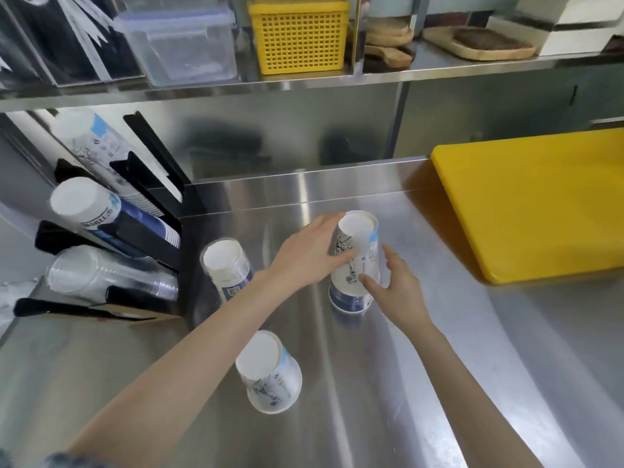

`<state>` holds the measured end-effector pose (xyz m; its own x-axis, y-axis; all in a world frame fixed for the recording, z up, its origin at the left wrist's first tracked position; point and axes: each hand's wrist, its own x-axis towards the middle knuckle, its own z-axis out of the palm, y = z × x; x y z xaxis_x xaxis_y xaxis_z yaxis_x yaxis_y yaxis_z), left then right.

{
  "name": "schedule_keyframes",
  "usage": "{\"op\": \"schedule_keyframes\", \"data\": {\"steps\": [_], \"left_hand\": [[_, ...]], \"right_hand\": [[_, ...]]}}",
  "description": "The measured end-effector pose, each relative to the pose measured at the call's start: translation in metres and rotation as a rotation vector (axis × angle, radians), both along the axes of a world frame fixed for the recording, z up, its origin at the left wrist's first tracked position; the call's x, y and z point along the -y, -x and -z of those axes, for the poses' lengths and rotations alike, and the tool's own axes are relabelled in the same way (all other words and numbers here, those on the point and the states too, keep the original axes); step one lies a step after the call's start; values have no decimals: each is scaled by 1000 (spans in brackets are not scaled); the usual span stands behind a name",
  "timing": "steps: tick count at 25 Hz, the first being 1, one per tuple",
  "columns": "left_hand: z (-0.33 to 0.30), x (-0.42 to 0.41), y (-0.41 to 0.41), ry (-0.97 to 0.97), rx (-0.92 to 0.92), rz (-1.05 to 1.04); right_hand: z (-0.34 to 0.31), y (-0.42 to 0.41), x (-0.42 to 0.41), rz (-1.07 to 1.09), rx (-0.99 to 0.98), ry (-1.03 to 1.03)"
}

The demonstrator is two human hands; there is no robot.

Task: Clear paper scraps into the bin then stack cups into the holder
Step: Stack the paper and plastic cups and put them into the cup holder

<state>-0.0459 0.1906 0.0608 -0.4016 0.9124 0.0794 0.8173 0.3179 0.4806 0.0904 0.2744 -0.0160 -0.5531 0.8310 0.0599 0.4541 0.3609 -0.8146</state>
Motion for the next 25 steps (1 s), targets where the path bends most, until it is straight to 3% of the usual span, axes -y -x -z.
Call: {"op": "schedule_keyframes", "data": {"steps": [10, 25], "left_hand": [[6, -16, -4, -57, 121, -51], [-43, 5, -7, -305, 67, -36]], "right_hand": [[3, 10, -1, -7, -103, 109], [-54, 9, 8, -39, -151, -46]]}}
